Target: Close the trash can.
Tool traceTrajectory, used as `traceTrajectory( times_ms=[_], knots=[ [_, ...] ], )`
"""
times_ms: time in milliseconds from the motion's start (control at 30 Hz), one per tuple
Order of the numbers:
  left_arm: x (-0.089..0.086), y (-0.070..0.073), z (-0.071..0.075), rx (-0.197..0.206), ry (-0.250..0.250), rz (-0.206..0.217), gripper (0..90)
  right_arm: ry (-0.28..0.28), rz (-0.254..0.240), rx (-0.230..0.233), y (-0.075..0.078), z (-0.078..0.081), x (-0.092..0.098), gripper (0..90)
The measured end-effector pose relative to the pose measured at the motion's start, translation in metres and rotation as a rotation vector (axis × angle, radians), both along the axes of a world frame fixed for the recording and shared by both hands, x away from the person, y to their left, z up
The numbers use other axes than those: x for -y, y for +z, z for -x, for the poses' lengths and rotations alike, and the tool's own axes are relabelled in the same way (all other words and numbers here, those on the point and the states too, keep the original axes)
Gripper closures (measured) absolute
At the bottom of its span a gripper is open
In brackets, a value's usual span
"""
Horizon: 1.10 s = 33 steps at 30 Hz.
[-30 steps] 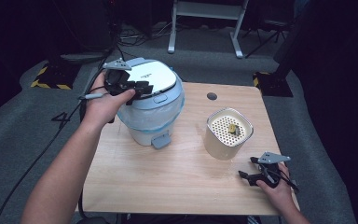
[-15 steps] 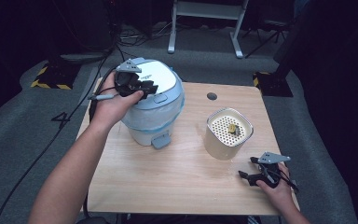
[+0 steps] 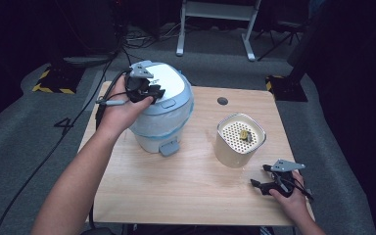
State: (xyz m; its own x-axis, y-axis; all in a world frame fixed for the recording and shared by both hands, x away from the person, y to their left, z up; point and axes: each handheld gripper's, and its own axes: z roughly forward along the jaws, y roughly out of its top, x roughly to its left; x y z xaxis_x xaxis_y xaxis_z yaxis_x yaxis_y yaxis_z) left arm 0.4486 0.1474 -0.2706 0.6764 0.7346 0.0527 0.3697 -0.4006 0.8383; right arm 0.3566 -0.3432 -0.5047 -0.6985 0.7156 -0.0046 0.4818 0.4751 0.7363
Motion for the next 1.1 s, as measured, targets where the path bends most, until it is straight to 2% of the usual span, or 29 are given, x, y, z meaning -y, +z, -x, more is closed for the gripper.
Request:
traceTrajectory(
  times_ms=[67,133,200,267,333,367,400,667,900,1100],
  knots=[
    [0.001,-0.001,0.0,0.015,0.001,-0.006,73.7,0.001,0.001,0.001,0.0,0.0,0.0,15.3],
    [0.0,-0.003,-0.002,0.035,0.001,0.014,73.3,0.001,0.001,0.001,0.0,0.0,0.0,15.3],
    [-0.002,-0.004,-0.003,0.038,0.007,0.028,65.1,0.0,0.0,0.0,0.0,0.0,0.0,15.3],
    [-0.003,-0.005,-0.003,0.037,0.024,0.047,51.3,0.0,0.0,0.0,0.0,0.0,0.0,15.3],
    [-0.005,-0.002,0.0,0.045,0.01,0.093,46.0,0.0,-0.001,0.0,0.0,0.0,0.0,15.3],
    [-0.005,-0.001,0.003,0.053,-0.007,0.122,43.8,0.001,-0.001,-0.001,0.0,0.0,0.0,15.3],
    [-0.005,0.001,0.007,0.053,-0.032,0.132,42.0,0.005,-0.002,0.0,0.0,-0.001,0.0,15.3],
    [0.005,0.006,0.037,0.065,-0.129,0.112,38.3,0.022,-0.001,-0.001,0.0,-0.005,-0.002,15.3],
    [0.011,-0.004,0.061,0.049,-0.186,0.101,37.2,0.037,-0.002,-0.001,0.0,-0.01,-0.004,15.3],
    [0.011,-0.018,0.077,0.036,-0.204,0.098,37.0,0.041,-0.001,-0.001,0.0,-0.013,-0.005,15.3]
  ],
)
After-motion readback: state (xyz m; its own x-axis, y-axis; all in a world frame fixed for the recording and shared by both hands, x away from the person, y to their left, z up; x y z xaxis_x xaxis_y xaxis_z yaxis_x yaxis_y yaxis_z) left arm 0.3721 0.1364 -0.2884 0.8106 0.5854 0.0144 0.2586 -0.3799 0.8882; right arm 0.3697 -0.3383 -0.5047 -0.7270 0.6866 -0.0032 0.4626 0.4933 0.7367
